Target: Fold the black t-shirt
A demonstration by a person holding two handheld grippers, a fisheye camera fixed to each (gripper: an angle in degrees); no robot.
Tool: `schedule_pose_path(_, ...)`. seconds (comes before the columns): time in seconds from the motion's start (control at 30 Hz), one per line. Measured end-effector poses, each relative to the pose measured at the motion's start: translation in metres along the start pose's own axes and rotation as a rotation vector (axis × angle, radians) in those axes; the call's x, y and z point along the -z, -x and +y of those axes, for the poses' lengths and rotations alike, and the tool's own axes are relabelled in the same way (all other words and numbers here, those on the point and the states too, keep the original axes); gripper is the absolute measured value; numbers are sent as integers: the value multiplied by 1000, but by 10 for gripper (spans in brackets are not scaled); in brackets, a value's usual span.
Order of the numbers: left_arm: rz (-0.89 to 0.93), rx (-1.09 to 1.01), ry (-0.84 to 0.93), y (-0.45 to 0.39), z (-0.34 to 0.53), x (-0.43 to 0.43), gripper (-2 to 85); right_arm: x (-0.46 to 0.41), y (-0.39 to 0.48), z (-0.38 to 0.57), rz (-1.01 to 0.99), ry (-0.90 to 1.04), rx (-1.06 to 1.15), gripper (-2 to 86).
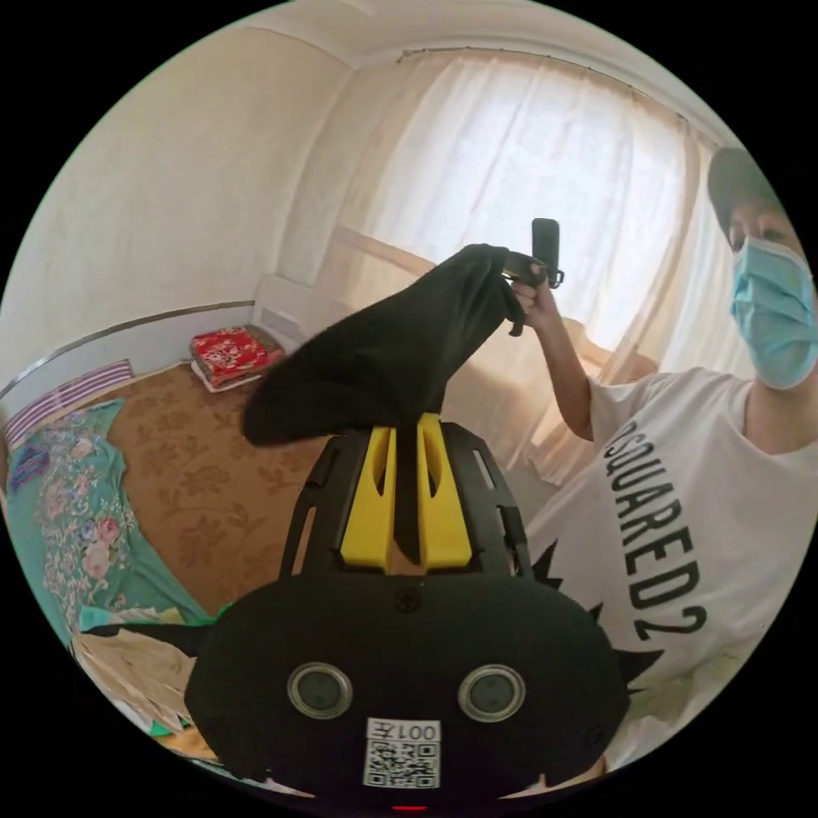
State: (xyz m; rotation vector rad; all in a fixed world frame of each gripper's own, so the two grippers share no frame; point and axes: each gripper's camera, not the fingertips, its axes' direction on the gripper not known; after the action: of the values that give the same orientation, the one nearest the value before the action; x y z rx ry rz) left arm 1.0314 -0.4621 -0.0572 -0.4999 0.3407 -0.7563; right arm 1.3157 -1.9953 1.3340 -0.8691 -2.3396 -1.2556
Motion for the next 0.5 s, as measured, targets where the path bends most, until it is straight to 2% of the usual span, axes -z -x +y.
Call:
schedule_pose_path(0.13,89,-31,37,-13,-15,34,-7,49,10,31,23,-36,14,6)
schedule_pose_path(0.23,107,18,-11,-14,-20,56,-6,79,12,52,-138,-82,36,7)
schedule_pose_path(0.37,143,57,-123,-22,-32,72,23,92,16,71,-266,14,59,6)
schedule_pose_path(0.5,198,-10,-102,-39,-61,71,90,101,15,87,-425,121,85,6)
